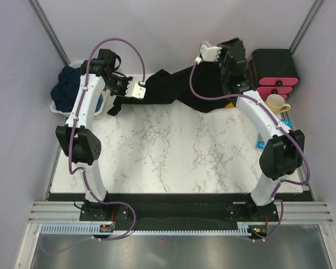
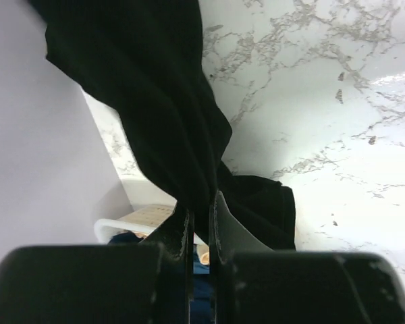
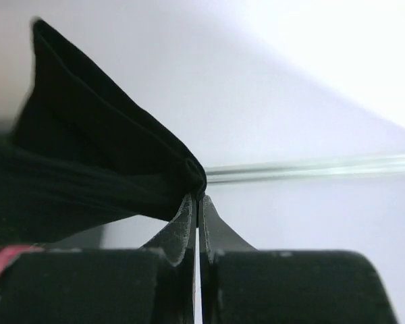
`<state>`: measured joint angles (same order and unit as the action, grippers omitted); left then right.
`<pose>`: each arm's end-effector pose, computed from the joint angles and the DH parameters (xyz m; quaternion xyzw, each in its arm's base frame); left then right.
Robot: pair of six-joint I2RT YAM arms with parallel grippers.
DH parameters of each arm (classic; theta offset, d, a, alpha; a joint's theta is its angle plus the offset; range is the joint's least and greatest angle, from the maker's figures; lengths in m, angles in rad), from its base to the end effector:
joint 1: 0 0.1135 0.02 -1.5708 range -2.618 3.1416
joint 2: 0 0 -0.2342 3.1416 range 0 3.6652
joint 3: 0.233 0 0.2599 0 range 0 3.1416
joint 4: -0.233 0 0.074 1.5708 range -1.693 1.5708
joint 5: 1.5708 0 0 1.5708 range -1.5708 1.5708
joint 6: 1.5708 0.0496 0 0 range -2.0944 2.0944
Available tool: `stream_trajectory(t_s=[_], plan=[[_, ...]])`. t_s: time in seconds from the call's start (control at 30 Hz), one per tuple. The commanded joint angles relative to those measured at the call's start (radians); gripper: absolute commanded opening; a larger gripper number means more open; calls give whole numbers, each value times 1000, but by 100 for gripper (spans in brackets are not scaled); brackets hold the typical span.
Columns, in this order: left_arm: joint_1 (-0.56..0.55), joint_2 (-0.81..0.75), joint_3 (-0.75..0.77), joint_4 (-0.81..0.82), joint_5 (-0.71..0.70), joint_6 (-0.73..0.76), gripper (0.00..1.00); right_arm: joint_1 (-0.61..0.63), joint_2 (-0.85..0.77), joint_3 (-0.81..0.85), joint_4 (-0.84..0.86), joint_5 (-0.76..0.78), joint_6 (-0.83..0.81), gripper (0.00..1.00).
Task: Fold and stack the t-shirts
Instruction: Flatten the tshirt out
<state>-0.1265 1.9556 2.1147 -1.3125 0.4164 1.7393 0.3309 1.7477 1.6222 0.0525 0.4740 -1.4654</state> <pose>0.3908 -0.0699 0.3208 0.7945 0.5356 0.0064 0.2863 0.4211 0.1207 0.3633 -0.4573 0.5686 -0.5006 0.4657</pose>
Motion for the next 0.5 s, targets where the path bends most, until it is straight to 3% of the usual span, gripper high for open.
stream_trajectory(t_s=[0.0, 0.13, 0.47], plan=[[2, 22, 120, -186, -53, 11, 2, -61, 33, 117, 574, 84, -119, 0], [8, 11, 174, -179, -50, 23, 2, -96, 81, 244, 731, 80, -118, 0], [10, -110, 212, -122, 41, 49, 2, -113, 72, 361, 868, 55, -27, 0]])
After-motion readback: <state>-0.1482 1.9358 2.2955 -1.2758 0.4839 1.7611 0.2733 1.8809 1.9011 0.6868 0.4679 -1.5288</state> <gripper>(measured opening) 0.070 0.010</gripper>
